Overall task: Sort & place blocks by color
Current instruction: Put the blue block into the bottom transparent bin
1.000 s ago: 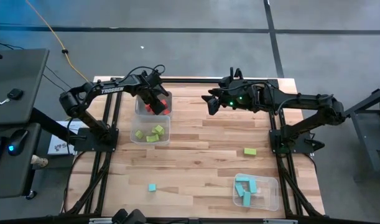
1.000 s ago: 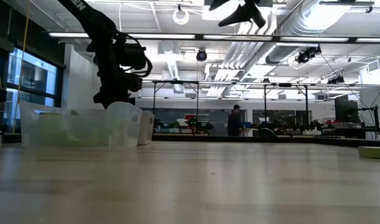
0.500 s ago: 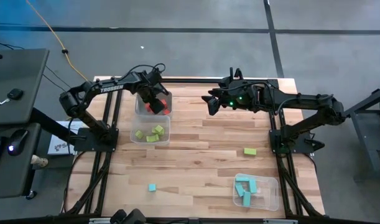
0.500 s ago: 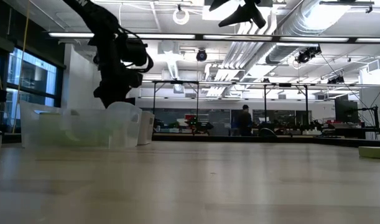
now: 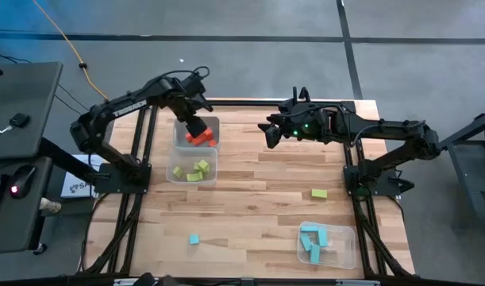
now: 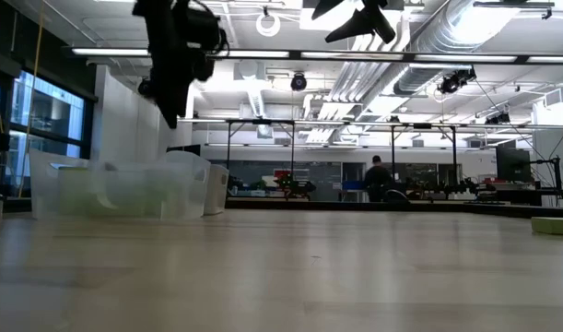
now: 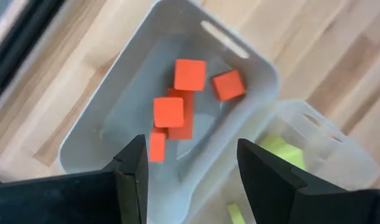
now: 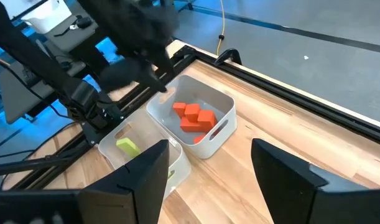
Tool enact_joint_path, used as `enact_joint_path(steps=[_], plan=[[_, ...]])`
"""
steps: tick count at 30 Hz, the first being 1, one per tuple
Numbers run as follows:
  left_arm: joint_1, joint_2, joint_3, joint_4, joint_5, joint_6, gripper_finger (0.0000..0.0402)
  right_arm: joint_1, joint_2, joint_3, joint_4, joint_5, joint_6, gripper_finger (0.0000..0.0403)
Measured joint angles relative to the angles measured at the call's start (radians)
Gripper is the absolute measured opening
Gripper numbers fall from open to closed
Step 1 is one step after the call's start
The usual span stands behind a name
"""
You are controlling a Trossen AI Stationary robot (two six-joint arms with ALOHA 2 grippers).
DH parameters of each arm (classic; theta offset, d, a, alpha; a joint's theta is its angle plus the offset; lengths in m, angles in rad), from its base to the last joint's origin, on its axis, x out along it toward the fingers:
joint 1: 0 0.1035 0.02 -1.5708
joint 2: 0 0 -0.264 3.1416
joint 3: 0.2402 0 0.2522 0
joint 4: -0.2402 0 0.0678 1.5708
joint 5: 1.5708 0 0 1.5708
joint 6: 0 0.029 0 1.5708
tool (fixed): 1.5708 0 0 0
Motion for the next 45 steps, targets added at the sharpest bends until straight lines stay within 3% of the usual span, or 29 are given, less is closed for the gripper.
enact_joint_path(steps=[8, 20, 37, 45], plan=[[-0.096, -0.174, 0.012, -0.021, 0.000, -0.098, 0.0165, 0.000, 0.000, 0.000, -0.002, 0.000, 0.000, 0.0218], [-0.382, -0.348, 0.012, -0.021, 0.007, -0.336, 0.0165, 0.000, 0.000, 0.000, -0.002, 0.000, 0.000, 0.0218], [-0.786, -0.372, 0.012, -0.032, -0.039, -0.669, 0.0168, 0.000, 0.000, 0.000, -0.002, -0.049, -0.007, 0.0218], [-0.935, -0.366, 0.006, -0.029, -0.081, -0.682, 0.0168, 0.000, 0.000, 0.000, -0.002, -0.050, -0.008, 0.0218]])
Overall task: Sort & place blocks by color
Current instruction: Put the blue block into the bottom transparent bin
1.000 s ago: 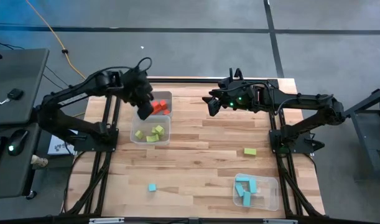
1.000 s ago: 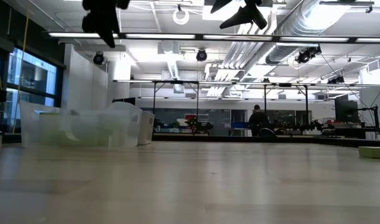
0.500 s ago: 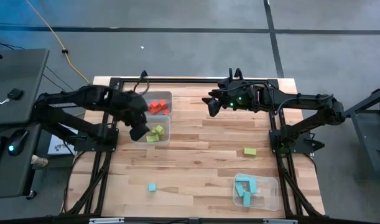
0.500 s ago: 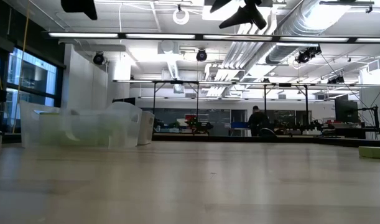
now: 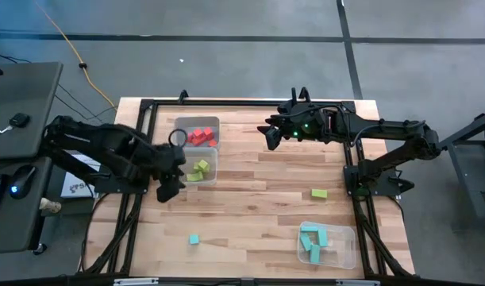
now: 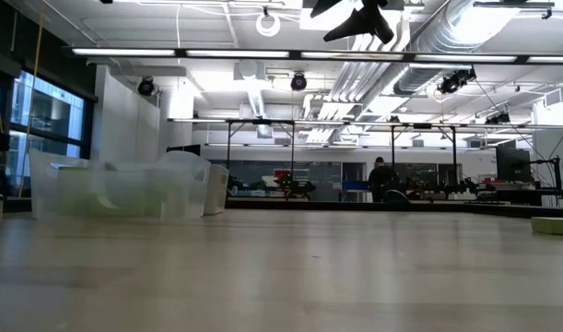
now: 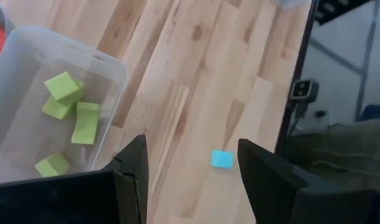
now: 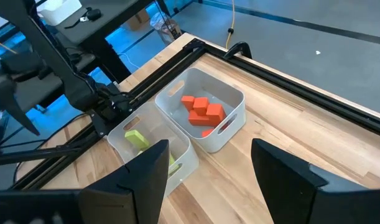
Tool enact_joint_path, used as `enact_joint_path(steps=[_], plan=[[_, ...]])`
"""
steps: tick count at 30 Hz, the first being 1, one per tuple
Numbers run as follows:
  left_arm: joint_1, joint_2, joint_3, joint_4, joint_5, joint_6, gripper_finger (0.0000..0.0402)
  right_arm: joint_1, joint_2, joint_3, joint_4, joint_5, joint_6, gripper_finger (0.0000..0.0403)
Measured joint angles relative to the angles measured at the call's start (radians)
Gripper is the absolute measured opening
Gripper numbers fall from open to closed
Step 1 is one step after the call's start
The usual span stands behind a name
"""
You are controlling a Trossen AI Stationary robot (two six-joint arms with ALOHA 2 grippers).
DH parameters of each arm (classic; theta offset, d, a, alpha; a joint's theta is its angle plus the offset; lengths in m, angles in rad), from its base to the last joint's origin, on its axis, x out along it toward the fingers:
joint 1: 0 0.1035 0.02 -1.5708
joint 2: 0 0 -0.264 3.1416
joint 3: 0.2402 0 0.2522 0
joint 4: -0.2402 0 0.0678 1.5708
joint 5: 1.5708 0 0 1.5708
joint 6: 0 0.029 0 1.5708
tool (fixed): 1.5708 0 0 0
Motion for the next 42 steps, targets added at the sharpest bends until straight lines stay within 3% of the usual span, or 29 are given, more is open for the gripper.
enact_joint_path(steps=[12, 18, 26, 34, 42], plan=[[-0.257, 0.094, -0.108, 0.070, -0.158, -0.097, 0.0168, 0.000, 0.000, 0.000, -0.009, 0.005, 0.000, 0.0218], [-0.345, 0.188, -0.142, 0.130, -0.190, -0.105, 0.0168, 0.001, 0.000, 0.000, -0.081, 0.005, 0.023, 0.0218], [-0.417, 0.322, -0.142, 0.195, -0.204, -0.108, 0.0168, 0.001, 0.000, 0.000, -0.204, 0.005, 0.060, 0.0218], [-0.452, 0.452, -0.142, 0.233, -0.273, -0.138, 0.0168, 0.001, 0.000, 0.000, -0.214, 0.005, 0.055, 0.0218], [-0.471, 0.527, -0.143, 0.322, -0.241, -0.195, 0.0168, 0.001, 0.000, 0.000, -0.214, 0.001, 0.053, 0.0218]])
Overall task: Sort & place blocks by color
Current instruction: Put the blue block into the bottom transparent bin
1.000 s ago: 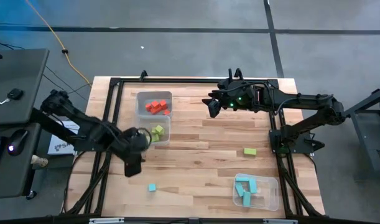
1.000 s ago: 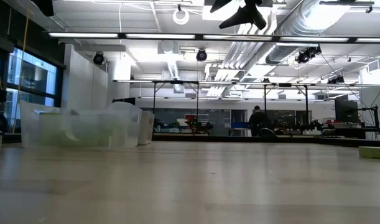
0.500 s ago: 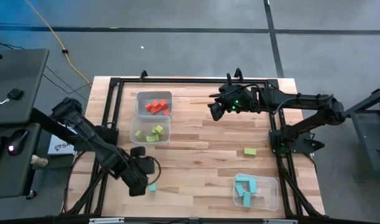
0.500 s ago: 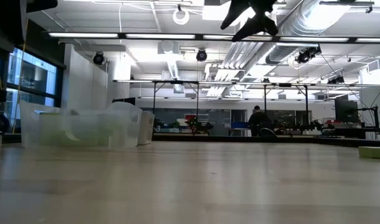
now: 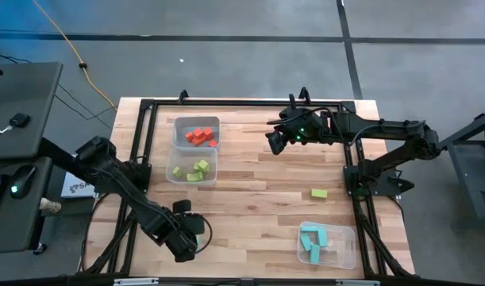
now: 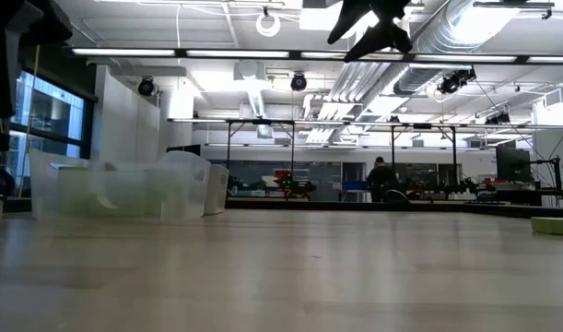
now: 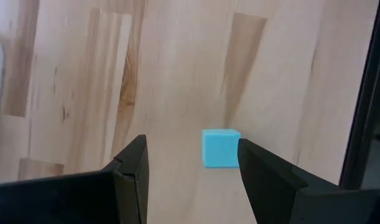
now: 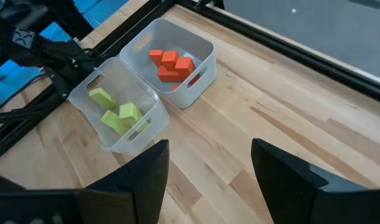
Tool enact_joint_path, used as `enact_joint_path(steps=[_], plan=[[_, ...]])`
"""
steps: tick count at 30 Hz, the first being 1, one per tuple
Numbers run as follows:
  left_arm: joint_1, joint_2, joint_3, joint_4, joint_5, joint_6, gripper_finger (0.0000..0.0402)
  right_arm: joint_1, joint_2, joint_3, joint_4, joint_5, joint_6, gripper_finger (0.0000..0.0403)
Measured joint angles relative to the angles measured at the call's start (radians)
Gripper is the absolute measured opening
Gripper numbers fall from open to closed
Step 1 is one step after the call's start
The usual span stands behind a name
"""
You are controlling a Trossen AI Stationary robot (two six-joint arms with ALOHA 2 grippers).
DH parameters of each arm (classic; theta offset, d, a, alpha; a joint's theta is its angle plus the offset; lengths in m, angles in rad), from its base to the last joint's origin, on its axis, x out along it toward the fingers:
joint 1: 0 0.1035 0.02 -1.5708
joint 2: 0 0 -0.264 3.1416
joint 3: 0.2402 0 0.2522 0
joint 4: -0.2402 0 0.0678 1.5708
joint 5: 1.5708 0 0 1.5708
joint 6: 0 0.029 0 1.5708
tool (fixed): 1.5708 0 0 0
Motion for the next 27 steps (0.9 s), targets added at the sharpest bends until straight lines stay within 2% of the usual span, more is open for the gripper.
enact_joint_path(steps=[11, 17, 27], plan=[[-0.038, 0.034, -0.011, 0.023, 0.029, -0.044, 0.0168, 0.000, 0.000, 0.000, 0.000, -0.048, 0.007, 0.0218], [-0.059, 0.041, -0.083, 0.104, 0.047, -0.108, 0.0168, 0.000, 0.000, 0.000, 0.000, -0.048, 0.007, 0.0218], [-0.059, 0.041, -0.156, 0.216, 0.082, -0.112, 0.0168, 0.000, 0.000, 0.000, -0.003, -0.048, 0.001, 0.0218]])
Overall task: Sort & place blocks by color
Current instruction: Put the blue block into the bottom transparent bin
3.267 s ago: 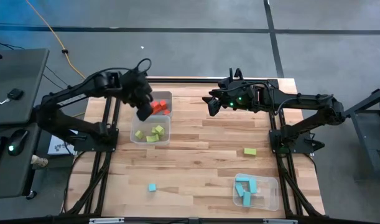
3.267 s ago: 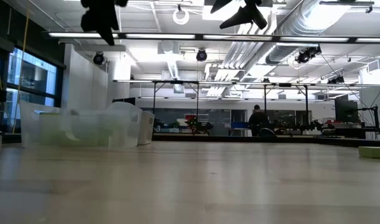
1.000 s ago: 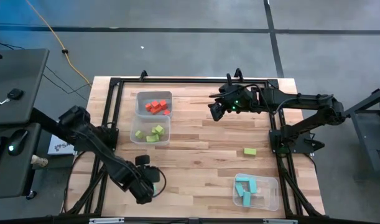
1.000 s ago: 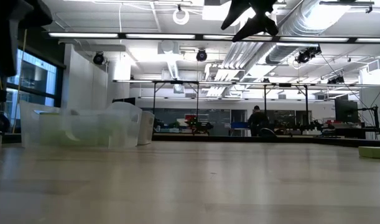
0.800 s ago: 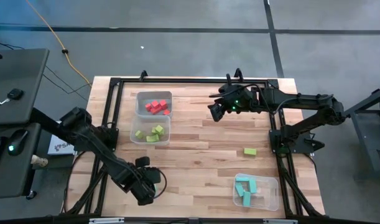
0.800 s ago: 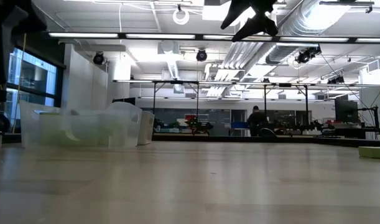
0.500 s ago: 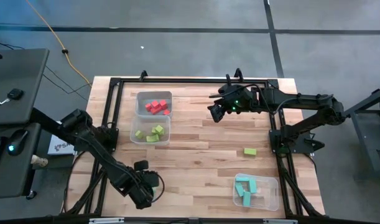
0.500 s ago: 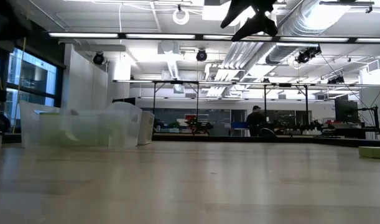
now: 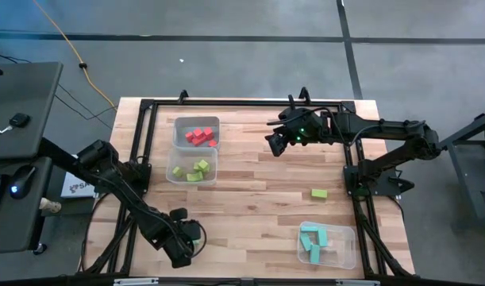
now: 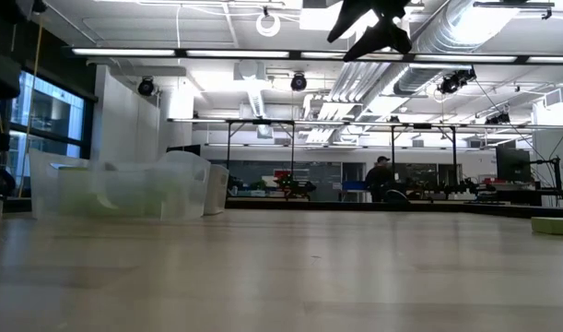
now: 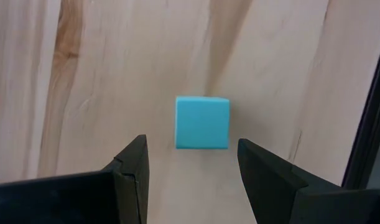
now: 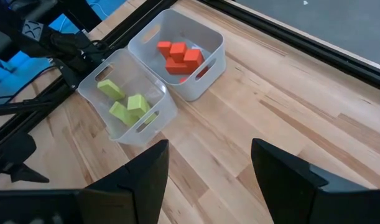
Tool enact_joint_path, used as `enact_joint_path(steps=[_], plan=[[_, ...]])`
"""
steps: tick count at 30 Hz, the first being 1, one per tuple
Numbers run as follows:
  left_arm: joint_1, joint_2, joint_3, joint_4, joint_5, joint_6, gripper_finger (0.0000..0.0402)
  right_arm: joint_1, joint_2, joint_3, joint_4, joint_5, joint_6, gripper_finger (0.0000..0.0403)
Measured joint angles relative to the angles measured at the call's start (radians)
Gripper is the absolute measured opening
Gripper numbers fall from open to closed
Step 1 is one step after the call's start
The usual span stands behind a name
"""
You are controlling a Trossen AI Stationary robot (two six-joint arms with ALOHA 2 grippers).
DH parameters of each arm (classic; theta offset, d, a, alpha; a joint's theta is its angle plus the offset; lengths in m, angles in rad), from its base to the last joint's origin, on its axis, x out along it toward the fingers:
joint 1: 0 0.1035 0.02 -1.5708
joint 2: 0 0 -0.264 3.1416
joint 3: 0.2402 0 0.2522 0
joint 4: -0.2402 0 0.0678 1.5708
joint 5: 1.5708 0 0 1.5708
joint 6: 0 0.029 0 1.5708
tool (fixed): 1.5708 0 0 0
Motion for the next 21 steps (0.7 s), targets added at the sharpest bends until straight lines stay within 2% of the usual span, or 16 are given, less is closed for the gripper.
enact_joint_path(steps=[8, 21], plan=[[0.003, 0.004, 0.000, 0.008, 0.000, 0.042, 0.0168, 0.000, 0.000, 0.000, -0.006, 0.000, -0.002, 0.0218], [0.001, 0.084, 0.000, 0.062, 0.020, 0.045, 0.0168, 0.000, 0.000, 0.000, -0.006, 0.000, -0.002, 0.0218]])
